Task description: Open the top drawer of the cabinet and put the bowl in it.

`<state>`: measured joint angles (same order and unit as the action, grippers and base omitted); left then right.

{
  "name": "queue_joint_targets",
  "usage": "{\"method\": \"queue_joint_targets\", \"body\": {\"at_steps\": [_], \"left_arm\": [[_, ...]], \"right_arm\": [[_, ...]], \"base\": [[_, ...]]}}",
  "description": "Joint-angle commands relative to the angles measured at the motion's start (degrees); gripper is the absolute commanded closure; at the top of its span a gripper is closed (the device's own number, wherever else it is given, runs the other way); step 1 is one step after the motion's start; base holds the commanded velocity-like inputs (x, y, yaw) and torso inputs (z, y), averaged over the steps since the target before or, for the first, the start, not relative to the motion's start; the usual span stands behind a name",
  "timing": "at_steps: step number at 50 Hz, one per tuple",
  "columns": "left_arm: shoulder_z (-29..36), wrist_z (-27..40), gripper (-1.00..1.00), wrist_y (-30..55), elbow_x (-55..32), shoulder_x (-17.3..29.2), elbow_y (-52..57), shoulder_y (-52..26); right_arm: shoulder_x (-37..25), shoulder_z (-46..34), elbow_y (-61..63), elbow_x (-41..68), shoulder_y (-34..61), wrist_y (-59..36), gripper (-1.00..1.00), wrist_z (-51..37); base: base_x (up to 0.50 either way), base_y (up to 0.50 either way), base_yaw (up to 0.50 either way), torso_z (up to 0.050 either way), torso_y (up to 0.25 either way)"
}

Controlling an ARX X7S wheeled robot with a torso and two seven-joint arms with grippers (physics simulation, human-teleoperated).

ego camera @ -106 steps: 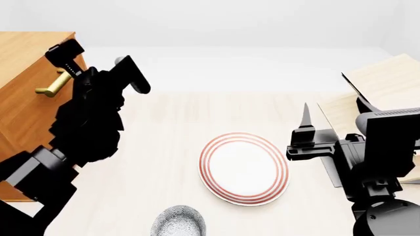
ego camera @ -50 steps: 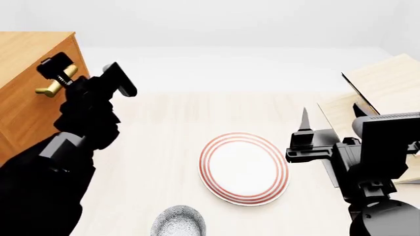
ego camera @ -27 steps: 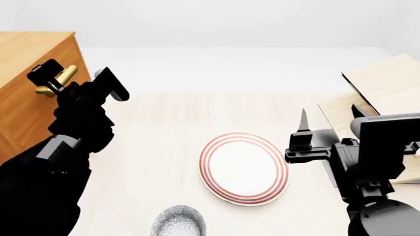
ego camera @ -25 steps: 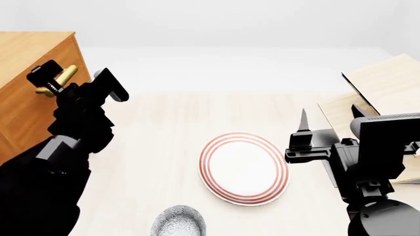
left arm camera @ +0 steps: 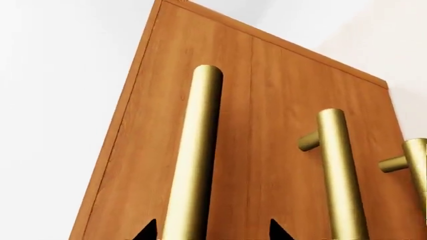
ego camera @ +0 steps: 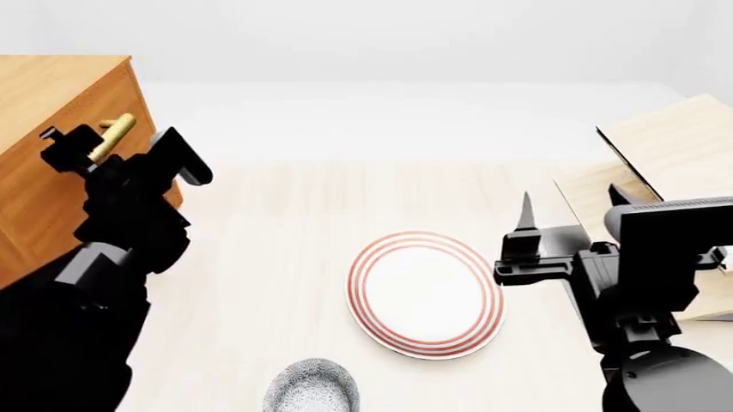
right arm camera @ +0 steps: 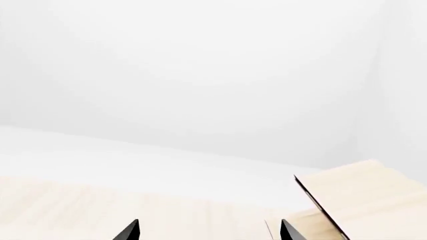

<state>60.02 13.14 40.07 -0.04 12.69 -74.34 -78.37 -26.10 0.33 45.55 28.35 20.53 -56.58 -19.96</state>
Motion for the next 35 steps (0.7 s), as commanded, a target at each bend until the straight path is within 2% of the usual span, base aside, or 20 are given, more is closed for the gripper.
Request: {"method": "queue_joint_targets", "body": {"at_steps": [1, 35], "left_arm": [[-1.9, -0.4, 1.00, -0.7, 0.4, -0.8, -0.6, 0.2], [-1.1, -0.9, 1.00, -3.9, 0.5, -2.1, -0.4, -0.5]], "right_arm": [[1.1, 0.9, -0.6, -1.0, 0.1, 0.3, -1.00, 1.4], [0.8, 0.8, -0.7, -0.5, -0.5, 1.2, -1.00, 0.9]], "base": [[0.00, 0.00, 0.00, 0.000, 0.000], [0.00, 0.00, 0.00, 0.000, 0.000]]}}
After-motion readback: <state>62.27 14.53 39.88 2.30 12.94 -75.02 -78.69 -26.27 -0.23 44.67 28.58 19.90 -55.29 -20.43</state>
